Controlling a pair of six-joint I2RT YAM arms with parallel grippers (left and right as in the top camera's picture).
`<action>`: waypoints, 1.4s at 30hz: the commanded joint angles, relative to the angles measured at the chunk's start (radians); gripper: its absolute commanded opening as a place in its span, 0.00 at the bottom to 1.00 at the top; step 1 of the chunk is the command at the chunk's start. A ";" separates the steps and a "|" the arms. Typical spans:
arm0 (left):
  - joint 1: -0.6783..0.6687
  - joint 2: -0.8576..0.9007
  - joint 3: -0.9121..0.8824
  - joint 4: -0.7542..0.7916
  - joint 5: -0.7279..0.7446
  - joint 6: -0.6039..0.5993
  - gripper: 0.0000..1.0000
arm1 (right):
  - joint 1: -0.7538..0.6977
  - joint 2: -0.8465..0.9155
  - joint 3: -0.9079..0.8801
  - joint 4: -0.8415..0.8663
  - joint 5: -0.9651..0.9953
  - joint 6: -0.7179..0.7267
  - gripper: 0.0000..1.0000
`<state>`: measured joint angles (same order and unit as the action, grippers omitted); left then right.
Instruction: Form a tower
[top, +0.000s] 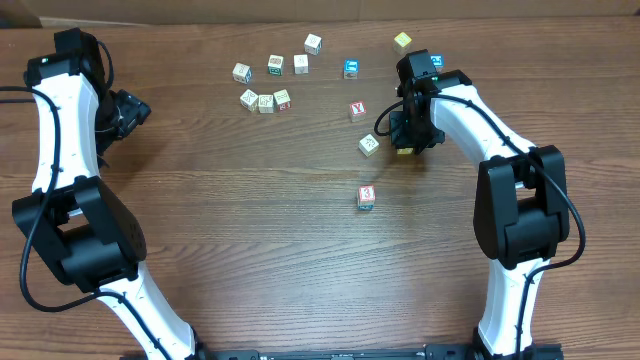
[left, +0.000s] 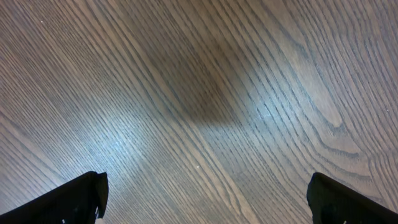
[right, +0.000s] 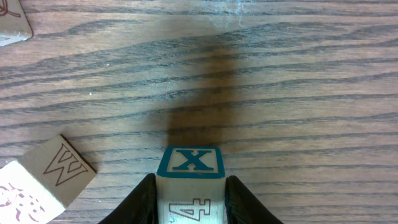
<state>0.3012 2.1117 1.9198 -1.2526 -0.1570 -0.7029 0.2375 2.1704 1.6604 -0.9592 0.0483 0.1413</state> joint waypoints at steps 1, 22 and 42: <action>-0.006 0.003 0.013 0.001 -0.003 0.008 1.00 | 0.003 -0.002 -0.006 0.004 -0.005 -0.016 0.33; -0.006 0.003 0.013 0.001 -0.003 0.008 0.99 | 0.003 -0.008 0.299 -0.280 0.013 -0.019 0.18; -0.006 0.003 0.013 0.001 -0.003 0.008 1.00 | 0.003 -0.008 0.276 -0.314 0.010 -0.012 0.20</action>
<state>0.3008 2.1117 1.9198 -1.2526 -0.1570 -0.7029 0.2375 2.1708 1.9408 -1.2812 0.0555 0.1272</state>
